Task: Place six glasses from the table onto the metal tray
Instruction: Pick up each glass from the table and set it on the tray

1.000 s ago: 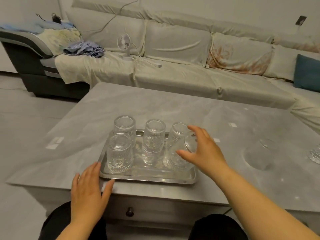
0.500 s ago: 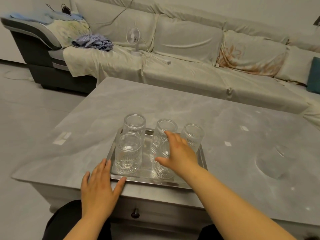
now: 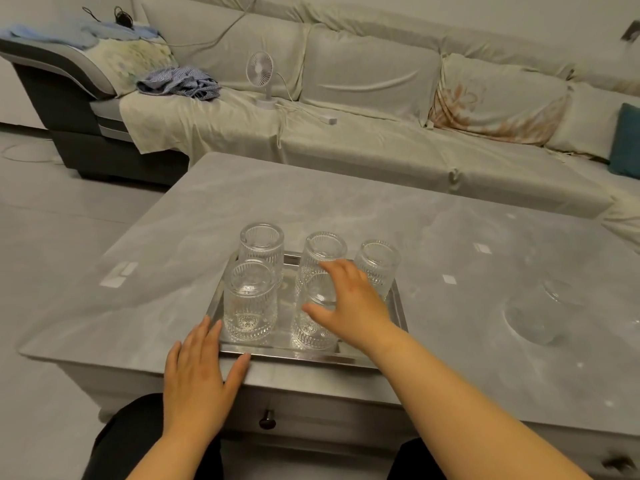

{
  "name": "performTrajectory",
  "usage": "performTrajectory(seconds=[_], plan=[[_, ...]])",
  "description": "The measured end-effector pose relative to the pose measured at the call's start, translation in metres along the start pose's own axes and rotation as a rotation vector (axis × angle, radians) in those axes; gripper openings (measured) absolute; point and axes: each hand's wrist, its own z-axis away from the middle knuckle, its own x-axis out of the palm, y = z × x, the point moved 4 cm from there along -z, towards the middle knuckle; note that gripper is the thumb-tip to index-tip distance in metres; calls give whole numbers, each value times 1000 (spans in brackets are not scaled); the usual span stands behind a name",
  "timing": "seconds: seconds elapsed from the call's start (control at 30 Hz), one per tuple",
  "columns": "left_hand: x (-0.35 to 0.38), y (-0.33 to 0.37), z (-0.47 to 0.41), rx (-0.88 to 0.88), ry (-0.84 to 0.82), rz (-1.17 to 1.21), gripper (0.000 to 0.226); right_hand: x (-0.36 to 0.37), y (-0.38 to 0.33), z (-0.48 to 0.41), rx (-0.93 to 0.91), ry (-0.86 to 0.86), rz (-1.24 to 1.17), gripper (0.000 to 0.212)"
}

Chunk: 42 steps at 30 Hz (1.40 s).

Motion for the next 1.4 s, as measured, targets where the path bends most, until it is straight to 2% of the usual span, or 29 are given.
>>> performTrajectory(seconds=[0.07,0.17,0.2,0.4,0.53,0.63,0.73,0.83,0.97,1.07,1.27,1.4], plan=[[-2,5,10,13,36,-7,60,-13,7,7,-14,69,-16,66],[-3,21,24,107,40,-16,84,-36,26,18,1,169,-6,62],[-3,29,28,156,36,-14,85,-44,35,22,26,201,-5,60],[16,99,47,593,-9,117,67,-84,111,46,271,349,-1,50],[37,158,45,751,-36,76,61,-106,162,63,442,436,21,46],[50,186,33,773,-113,-2,38,-124,198,74,560,495,71,45],[64,197,20,735,-180,-140,37,-142,226,79,624,581,114,43],[78,199,14,703,-168,-196,43,-154,250,76,673,638,99,43],[88,196,11,694,-96,-161,76,-153,281,65,796,511,38,59],[90,196,10,682,-111,-160,77,-145,294,61,838,468,-20,62],[92,196,8,664,-149,-179,77,-147,304,58,858,343,36,70],[88,197,8,667,-169,-191,75,-148,293,62,822,385,22,68]])
